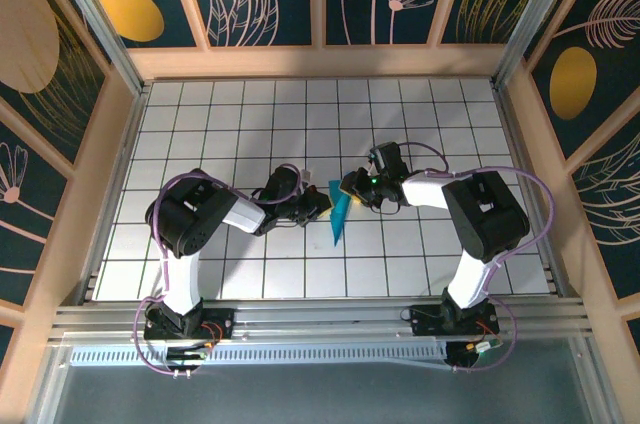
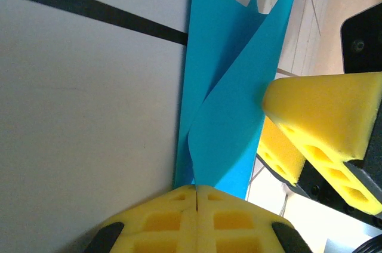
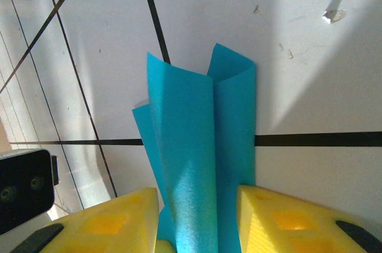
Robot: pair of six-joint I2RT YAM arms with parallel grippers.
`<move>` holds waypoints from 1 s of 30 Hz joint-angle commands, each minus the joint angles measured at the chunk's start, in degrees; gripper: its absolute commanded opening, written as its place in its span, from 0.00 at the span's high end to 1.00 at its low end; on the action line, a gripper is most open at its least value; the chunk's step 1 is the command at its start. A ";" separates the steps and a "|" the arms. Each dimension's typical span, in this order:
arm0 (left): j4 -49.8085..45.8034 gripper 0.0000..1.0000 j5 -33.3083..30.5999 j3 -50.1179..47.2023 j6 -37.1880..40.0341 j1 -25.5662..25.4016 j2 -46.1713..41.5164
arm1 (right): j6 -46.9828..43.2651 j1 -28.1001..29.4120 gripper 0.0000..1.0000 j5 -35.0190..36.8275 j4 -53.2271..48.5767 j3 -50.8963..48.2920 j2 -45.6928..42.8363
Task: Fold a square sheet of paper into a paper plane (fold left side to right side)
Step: Fold the wing for the fifth time at the center of the table.
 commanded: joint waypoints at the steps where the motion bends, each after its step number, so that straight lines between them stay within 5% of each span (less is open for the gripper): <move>1: -6.66 0.99 -2.39 0.60 0.97 -1.09 0.67 | -0.08 0.75 0.60 -0.60 0.30 0.28 1.60; 30: -8.86 0.99 -4.17 0.12 -0.30 -3.19 -1.95 | -0.19 0.79 0.60 -0.42 0.73 -0.88 2.09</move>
